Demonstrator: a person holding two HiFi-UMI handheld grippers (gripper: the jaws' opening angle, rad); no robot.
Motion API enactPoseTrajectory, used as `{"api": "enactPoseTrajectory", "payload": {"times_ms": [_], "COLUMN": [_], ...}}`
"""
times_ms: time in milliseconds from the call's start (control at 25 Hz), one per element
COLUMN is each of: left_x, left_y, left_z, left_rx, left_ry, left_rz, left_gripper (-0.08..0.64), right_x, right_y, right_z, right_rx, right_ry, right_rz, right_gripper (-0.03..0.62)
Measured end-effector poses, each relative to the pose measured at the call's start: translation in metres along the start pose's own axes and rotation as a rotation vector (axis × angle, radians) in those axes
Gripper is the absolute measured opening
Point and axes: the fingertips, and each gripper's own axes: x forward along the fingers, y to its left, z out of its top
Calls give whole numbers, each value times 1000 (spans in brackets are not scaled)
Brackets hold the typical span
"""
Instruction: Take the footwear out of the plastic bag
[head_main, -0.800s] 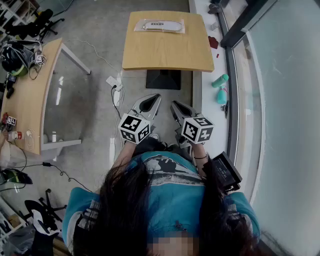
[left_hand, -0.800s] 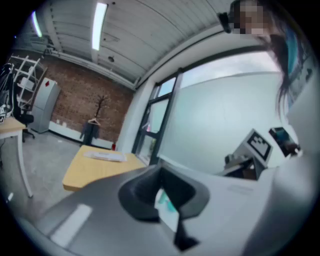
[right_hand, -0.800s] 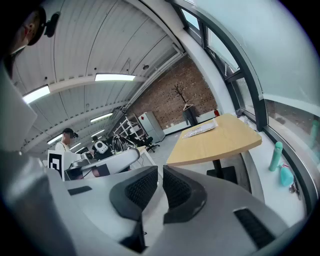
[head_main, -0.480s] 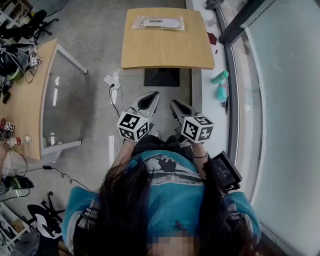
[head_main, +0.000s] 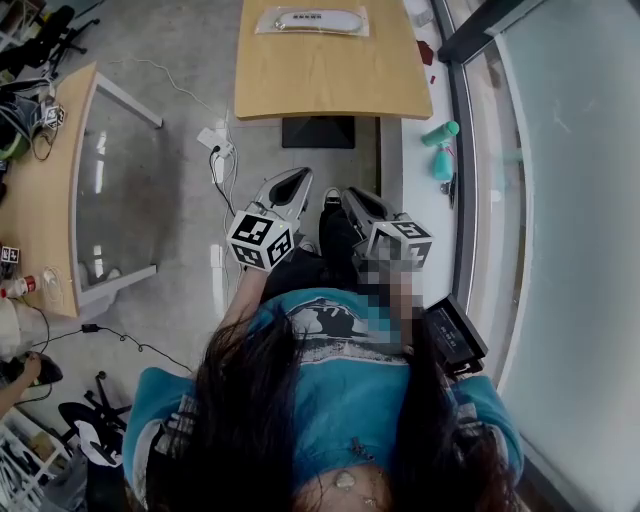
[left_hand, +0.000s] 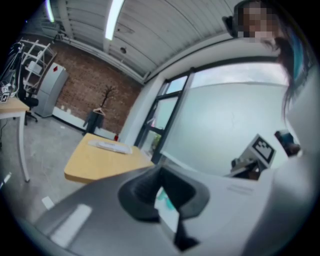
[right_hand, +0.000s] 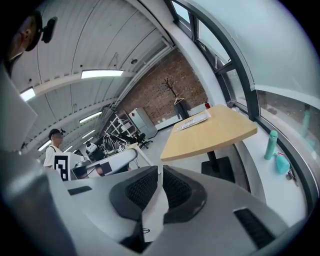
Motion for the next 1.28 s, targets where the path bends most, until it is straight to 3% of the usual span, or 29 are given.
{"api": "enactPoseTrajectory", "payload": {"times_ms": [280, 600, 920, 1280], "left_x": [32, 96, 184, 207], "left_y": [35, 94, 131, 146], "left_z": [15, 65, 88, 87], "left_rx": [-7, 4, 32, 27], "left_ry": [-10, -43, -35, 27], "left_rz": [39, 123, 157, 185], "left_gripper": [2, 2, 3, 3], "right_x": [41, 105, 162, 195], "right_y": [-18, -46, -113, -138], "right_z": [32, 116, 188, 210], "right_rx": [-6, -20, -3, 99], "right_ry": [22, 14, -5, 18], "right_rz": [40, 124, 166, 201], "right_gripper": [41, 41, 41, 41]}}
